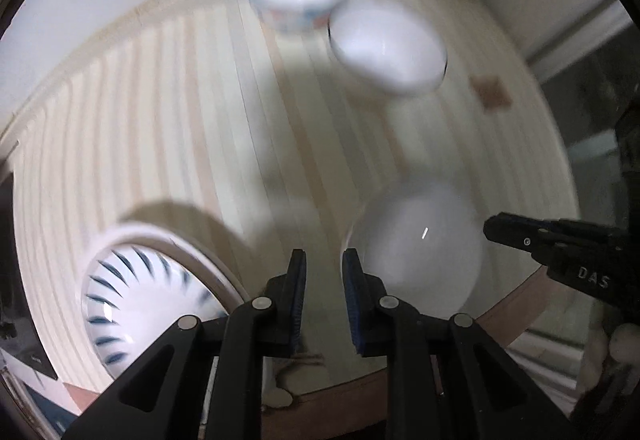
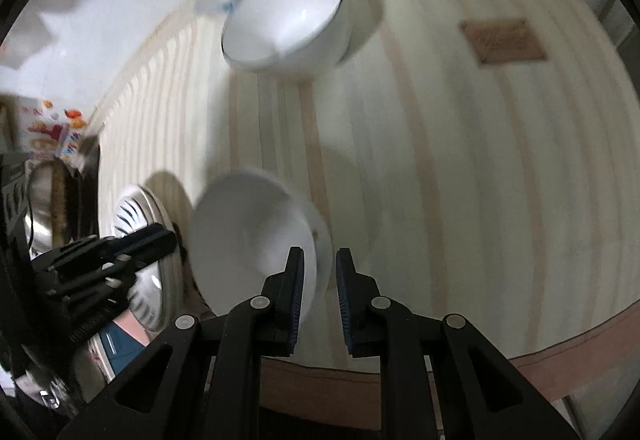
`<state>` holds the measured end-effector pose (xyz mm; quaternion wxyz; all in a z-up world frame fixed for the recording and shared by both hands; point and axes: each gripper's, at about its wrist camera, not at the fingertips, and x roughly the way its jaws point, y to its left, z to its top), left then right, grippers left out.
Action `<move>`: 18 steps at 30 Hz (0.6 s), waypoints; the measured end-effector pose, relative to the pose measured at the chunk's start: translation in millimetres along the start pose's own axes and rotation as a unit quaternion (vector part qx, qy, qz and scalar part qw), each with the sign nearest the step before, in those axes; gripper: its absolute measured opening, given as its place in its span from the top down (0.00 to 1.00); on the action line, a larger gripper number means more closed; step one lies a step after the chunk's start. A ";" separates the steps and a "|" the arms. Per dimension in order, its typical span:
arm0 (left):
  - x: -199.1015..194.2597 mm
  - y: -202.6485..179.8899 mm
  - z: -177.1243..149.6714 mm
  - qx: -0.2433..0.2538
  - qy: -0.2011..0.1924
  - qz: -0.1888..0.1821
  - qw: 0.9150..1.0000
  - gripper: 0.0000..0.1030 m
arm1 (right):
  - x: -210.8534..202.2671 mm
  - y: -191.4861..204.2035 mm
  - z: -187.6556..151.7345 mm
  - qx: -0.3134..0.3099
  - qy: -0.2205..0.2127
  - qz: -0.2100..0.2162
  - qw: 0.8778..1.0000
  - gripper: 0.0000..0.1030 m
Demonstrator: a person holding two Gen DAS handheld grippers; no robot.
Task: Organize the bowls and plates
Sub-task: 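Hold the white bowl in the right gripper while the left gripper reaches to the dark-rimmed bowl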
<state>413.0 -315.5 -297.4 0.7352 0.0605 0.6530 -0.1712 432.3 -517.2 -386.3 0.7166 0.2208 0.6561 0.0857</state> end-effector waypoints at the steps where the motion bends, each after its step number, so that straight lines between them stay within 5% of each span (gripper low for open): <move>1: -7.6 4.8 6.1 -0.003 -0.010 -0.004 1.000 0.79 | -11.8 -2.8 6.0 0.006 -0.012 0.009 1.000 0.82; 5: -15.1 11.9 53.3 -0.023 -0.034 -0.029 0.999 0.69 | -38.2 -12.0 36.1 0.026 -0.043 0.036 0.998 0.57; 12: 29.7 16.3 124.3 -0.052 -0.001 -0.068 0.996 0.69 | -28.3 -24.1 109.6 0.054 -0.062 0.053 0.995 0.56; 18: 70.3 17.7 153.8 -0.057 0.039 -0.069 0.995 0.69 | 4.1 -33.1 144.6 0.071 -0.045 0.054 0.995 0.56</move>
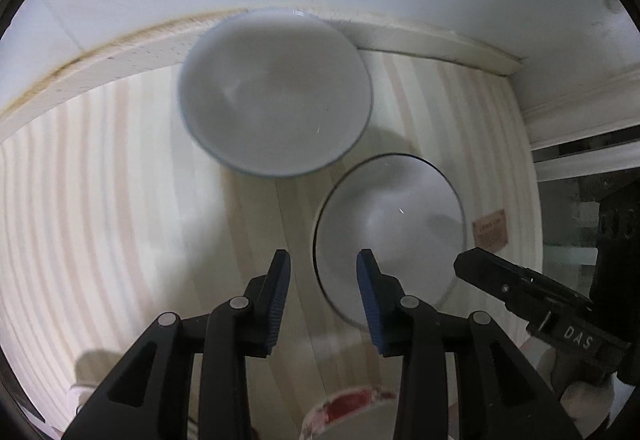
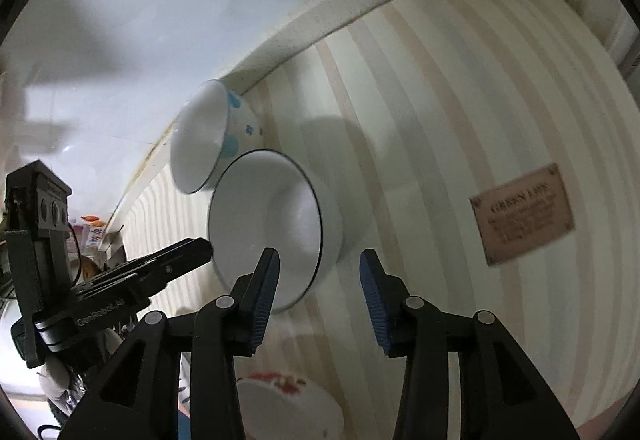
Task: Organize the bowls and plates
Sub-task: 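Hold the white bowl in the right gripper while the left gripper reaches to the dark-rimmed bowl, then grasp the rim of the large dark-rimmed white bowl with the left gripper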
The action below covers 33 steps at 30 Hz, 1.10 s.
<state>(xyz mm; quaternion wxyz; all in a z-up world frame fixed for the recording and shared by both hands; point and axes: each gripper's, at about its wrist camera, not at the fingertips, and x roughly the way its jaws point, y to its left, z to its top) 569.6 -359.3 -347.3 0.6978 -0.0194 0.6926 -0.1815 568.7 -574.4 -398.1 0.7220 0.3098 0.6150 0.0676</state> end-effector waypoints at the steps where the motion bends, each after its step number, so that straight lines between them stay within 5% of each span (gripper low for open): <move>1: 6.5 -0.2 3.0 0.003 0.007 0.001 1.000 0.69 | 5.5 -0.9 4.0 0.002 0.003 -0.002 1.000 0.56; 5: 29.6 -2.4 5.5 0.008 0.031 0.000 0.999 0.70 | 23.1 -0.5 15.5 0.009 0.014 -0.004 1.000 0.57; 7: 31.9 -2.8 5.6 0.011 0.032 0.002 0.999 0.82 | 28.0 -0.8 18.2 0.005 0.017 -0.008 1.000 0.68; 9: 34.2 -4.4 5.6 0.018 0.025 0.012 0.999 0.83 | 34.7 2.2 19.5 -0.004 0.021 -0.023 0.999 0.86; 19: 27.8 -9.2 -0.6 0.031 0.012 0.022 0.999 0.84 | 35.3 20.7 14.8 -0.028 0.011 -0.048 0.998 0.89; 33: -46.3 -30.2 -48.4 0.060 -0.042 0.032 0.997 0.84 | -20.4 66.8 -29.5 -0.061 -0.012 -0.034 0.997 0.89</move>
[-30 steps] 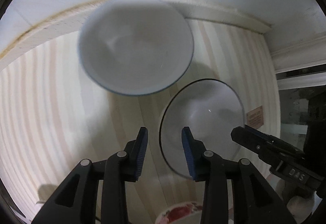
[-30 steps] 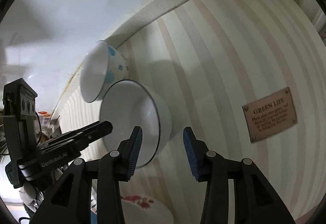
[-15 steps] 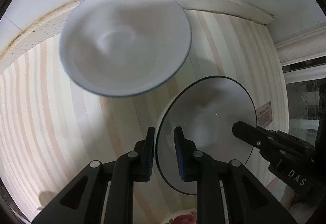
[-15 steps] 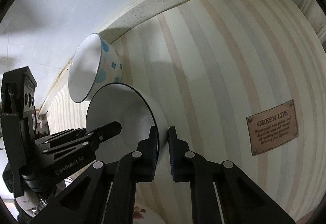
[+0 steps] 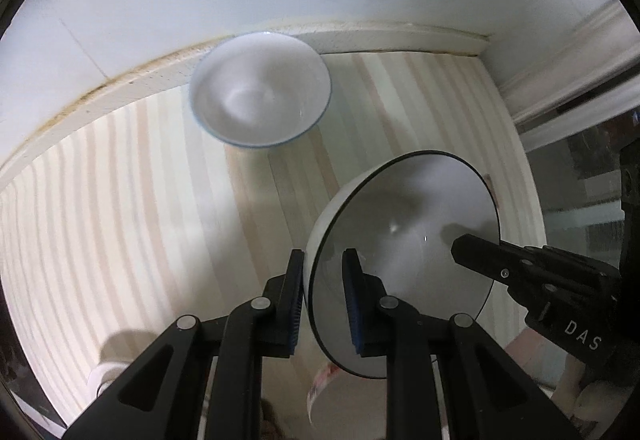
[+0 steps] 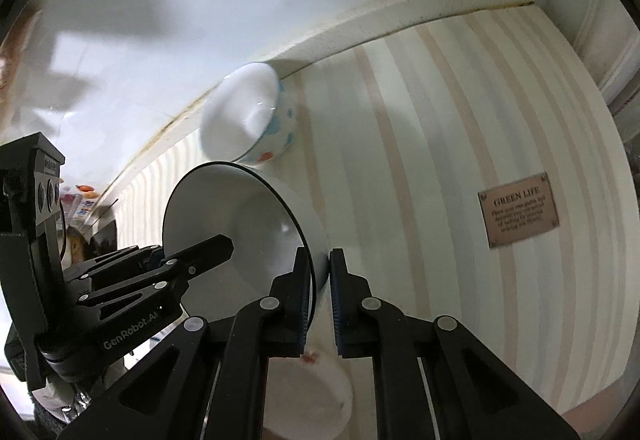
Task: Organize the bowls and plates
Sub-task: 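Grasp the rim of the large dark-rimmed white bowl with the left gripper, then nest the dark-rimmed bowl onto the white bowl held by the right gripper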
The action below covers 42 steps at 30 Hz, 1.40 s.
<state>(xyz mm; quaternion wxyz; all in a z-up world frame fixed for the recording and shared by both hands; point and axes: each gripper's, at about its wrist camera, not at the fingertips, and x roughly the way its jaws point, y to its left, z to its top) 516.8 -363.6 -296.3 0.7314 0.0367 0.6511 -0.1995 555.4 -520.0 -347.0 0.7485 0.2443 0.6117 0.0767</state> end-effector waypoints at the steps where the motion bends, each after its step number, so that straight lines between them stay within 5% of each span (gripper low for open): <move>1: -6.8 -0.6 -4.2 0.001 -0.004 -0.001 1.000 0.84 | -7.3 3.0 -5.4 -0.003 -0.002 0.001 1.000 0.89; 12: -39.9 -10.5 -53.1 0.015 -0.008 -0.007 1.000 0.84 | -58.9 18.4 -68.8 -0.010 -0.011 0.008 1.000 0.89; 22: -8.3 -3.1 -87.8 0.019 0.041 -0.006 0.999 0.84 | -36.1 8.1 -120.7 0.006 0.031 -0.004 1.000 0.89; 42: 30.7 -15.4 -102.3 0.058 0.091 0.035 0.994 0.84 | 1.8 -14.9 -137.5 0.031 0.084 -0.024 0.996 0.89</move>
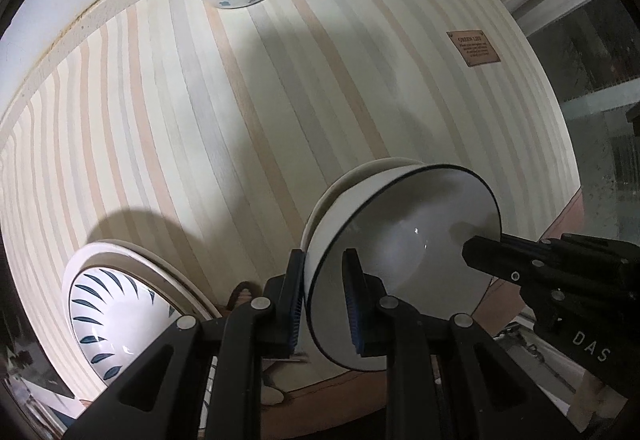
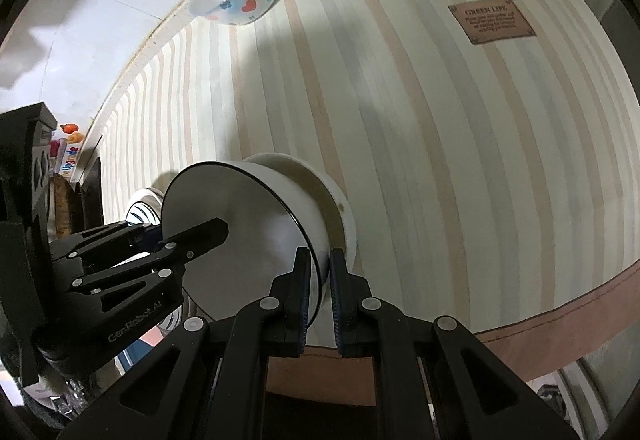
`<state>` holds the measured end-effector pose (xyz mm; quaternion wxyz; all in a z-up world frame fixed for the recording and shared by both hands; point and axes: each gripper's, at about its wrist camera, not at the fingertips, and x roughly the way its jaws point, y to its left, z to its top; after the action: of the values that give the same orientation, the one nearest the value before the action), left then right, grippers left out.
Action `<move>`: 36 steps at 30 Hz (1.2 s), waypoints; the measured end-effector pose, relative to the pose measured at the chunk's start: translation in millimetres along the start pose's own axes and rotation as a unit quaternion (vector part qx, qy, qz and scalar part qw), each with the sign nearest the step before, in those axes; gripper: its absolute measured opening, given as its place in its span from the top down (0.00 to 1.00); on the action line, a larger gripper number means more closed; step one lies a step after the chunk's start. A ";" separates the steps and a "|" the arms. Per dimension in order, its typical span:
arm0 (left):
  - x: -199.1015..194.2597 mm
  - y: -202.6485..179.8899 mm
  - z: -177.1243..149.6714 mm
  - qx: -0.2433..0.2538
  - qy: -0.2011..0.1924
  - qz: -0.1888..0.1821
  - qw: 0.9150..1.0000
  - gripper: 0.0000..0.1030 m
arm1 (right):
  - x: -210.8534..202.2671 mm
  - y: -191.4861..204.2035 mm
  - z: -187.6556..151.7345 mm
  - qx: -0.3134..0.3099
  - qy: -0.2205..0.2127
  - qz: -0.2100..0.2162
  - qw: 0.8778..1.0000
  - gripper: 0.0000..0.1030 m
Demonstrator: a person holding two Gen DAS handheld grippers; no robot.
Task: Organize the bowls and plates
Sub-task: 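Nest the dark-rimmed bowl onto the white bowl held by the right gripper, then move the left gripper to the blue-dotted bowl and grasp its rim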
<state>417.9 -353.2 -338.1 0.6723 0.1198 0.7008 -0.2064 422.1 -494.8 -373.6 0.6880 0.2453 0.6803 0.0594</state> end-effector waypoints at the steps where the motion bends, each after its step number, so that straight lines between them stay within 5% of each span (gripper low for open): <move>1: 0.6 -1.4 0.4 0.002 0.000 0.003 1.000 0.84 | 1.2 0.1 0.9 0.001 0.002 -0.002 1.000 0.88; 13: -0.3 0.2 3.9 0.006 0.005 0.011 1.000 0.84 | 4.4 -3.2 5.5 0.001 0.018 -0.001 1.000 0.86; 19: -44.6 28.0 11.1 -0.034 -0.043 -0.009 0.998 0.83 | -26.7 -5.7 16.8 0.008 -0.003 0.026 1.000 0.86; 21: -60.0 42.7 23.9 -0.059 -0.063 -0.026 0.996 0.79 | -43.4 -3.8 26.9 0.009 -0.022 0.048 0.999 0.77; 24: -74.5 70.3 54.4 -0.098 -0.095 -0.042 0.990 0.72 | -64.7 2.6 53.8 0.006 -0.059 0.074 0.995 0.55; 30: -62.0 120.4 123.9 -0.166 -0.111 -0.058 0.978 0.71 | -59.2 25.8 140.5 -0.014 -0.117 0.087 0.989 0.54; 36: -30.1 143.4 177.1 -0.187 -0.091 -0.068 0.976 0.71 | -15.4 44.0 218.5 -0.027 -0.117 0.078 0.990 0.54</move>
<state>641.9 -302.5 -328.6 0.7279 -0.0751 0.6697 -0.1271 643.1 -518.9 -351.3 0.7623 0.2842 0.5723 0.1027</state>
